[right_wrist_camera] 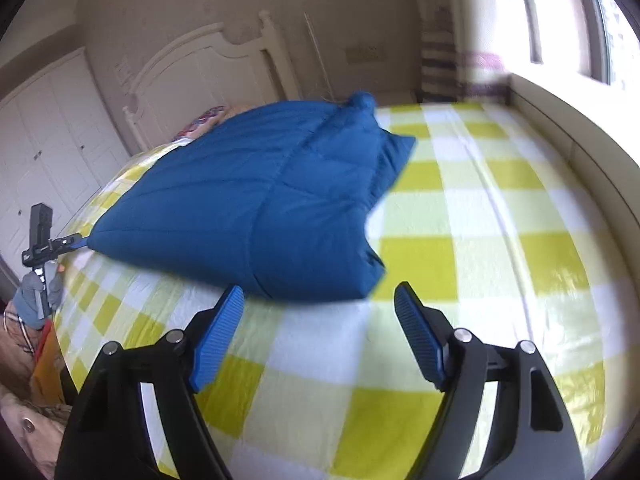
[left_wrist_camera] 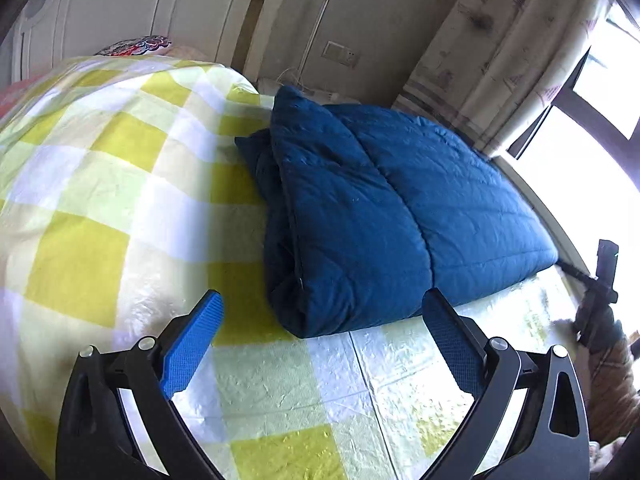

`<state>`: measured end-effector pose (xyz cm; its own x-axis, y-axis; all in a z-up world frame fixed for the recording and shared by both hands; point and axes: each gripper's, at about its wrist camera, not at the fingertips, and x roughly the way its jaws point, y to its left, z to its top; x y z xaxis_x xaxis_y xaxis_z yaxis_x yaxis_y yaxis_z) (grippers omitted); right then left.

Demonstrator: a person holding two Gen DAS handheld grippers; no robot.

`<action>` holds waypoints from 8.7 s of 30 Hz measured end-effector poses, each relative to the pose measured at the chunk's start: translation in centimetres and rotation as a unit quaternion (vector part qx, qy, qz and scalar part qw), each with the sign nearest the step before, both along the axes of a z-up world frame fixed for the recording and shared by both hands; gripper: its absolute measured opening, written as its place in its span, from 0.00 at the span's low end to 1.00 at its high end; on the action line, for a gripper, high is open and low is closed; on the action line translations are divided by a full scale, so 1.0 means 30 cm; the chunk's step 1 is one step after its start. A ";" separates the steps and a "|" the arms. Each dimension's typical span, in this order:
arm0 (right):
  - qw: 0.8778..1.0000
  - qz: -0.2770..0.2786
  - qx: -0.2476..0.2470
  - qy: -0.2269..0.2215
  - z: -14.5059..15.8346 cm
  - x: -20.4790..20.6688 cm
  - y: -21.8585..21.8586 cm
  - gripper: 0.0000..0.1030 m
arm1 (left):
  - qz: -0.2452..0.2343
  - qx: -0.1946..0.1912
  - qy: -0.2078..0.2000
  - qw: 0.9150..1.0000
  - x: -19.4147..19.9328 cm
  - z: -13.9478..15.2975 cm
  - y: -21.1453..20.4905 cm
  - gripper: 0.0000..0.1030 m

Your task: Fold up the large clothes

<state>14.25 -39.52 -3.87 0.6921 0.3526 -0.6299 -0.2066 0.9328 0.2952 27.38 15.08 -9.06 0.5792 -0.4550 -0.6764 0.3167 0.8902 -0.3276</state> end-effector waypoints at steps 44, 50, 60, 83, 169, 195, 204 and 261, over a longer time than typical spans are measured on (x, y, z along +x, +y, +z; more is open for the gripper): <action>0.999 -0.034 0.019 0.007 0.035 -0.697 0.146 0.55 | 0.020 -0.091 -0.004 0.996 -0.643 -0.021 0.148 0.85; 0.987 -0.097 -0.049 -0.117 0.303 -0.757 0.160 0.61 | 0.076 0.006 -0.153 0.985 -0.711 0.262 0.095 0.92; 0.976 0.021 -0.129 -0.174 0.461 -0.313 0.665 0.85 | 0.049 0.049 -0.133 0.989 -0.237 0.413 -0.433 0.96; 0.983 0.024 -0.182 0.000 0.207 0.201 0.783 0.42 | 0.041 0.084 0.025 0.995 0.154 -0.002 -0.492 0.96; 0.986 0.042 -0.163 0.004 0.117 -0.142 0.760 0.84 | 0.076 0.153 -0.034 0.985 -0.119 0.074 -0.444 0.96; 0.986 0.062 -0.146 -0.053 0.022 -0.397 0.779 0.90 | 0.150 0.102 -0.001 0.983 -0.163 0.013 -0.160 0.96; 0.996 -0.057 -0.059 -0.027 -0.035 -0.408 0.440 0.94 | 0.149 0.099 -0.003 0.984 -0.157 0.015 -0.159 0.96; 0.938 -0.171 0.300 -0.031 -0.089 -0.434 0.236 0.28 | 0.159 0.141 -0.012 0.977 -0.168 0.066 -0.218 0.96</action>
<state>1.24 -32.44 -6.54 0.8578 0.3816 -0.3444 0.0408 0.6174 0.7856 22.35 8.53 -7.09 0.6789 -0.0469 -0.7327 0.0137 0.9986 -0.0512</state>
